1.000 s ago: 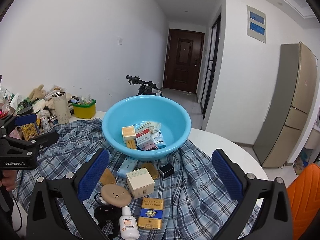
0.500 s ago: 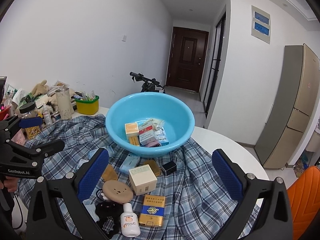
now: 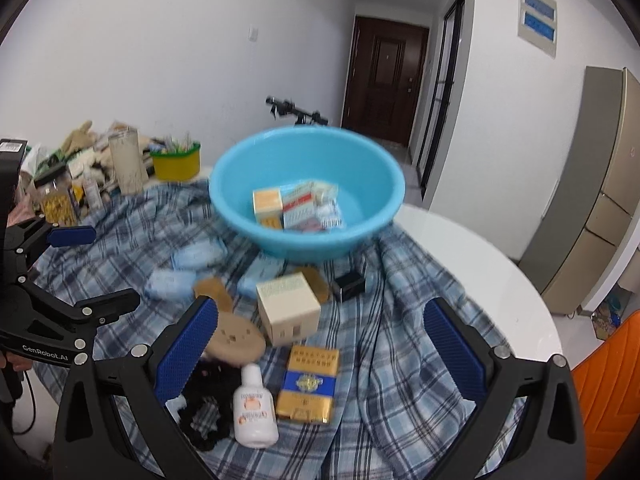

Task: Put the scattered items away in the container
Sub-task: 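Move both tools toward the cream box and round tan sponge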

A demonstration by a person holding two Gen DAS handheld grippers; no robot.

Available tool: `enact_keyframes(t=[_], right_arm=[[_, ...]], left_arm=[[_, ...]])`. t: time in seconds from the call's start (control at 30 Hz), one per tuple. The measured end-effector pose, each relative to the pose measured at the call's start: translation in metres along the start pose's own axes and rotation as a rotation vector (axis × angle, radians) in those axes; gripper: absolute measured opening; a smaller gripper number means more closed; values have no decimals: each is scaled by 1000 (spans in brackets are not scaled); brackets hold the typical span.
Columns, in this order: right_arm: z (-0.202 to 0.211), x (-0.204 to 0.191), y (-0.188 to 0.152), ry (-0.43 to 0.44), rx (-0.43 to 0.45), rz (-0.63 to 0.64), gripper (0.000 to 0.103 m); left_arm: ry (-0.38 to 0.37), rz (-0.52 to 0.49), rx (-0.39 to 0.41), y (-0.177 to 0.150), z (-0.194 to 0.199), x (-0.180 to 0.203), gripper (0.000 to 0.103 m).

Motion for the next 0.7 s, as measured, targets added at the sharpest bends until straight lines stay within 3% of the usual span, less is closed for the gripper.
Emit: enact_keyframes(t=[0.4,0.7], right_arm=[[-28,-4,-49,14,-121,37,102],[-41,11,-69,11,-170,7,102]], left_arm=[[-44,-59,-153,-38,-42,15,103],[-89,-121,-172,-25,-61,36,103]])
Point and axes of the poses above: each gripper's, at about its wrist camera, not at the fingertips, and z roughly against the way its jaws point, x to its right, y to its top, the point moved 6 cm from there along -z, roughly the way its jaws point, and after that the axes turned 7 degrees about -y, right-handed, at the moved point
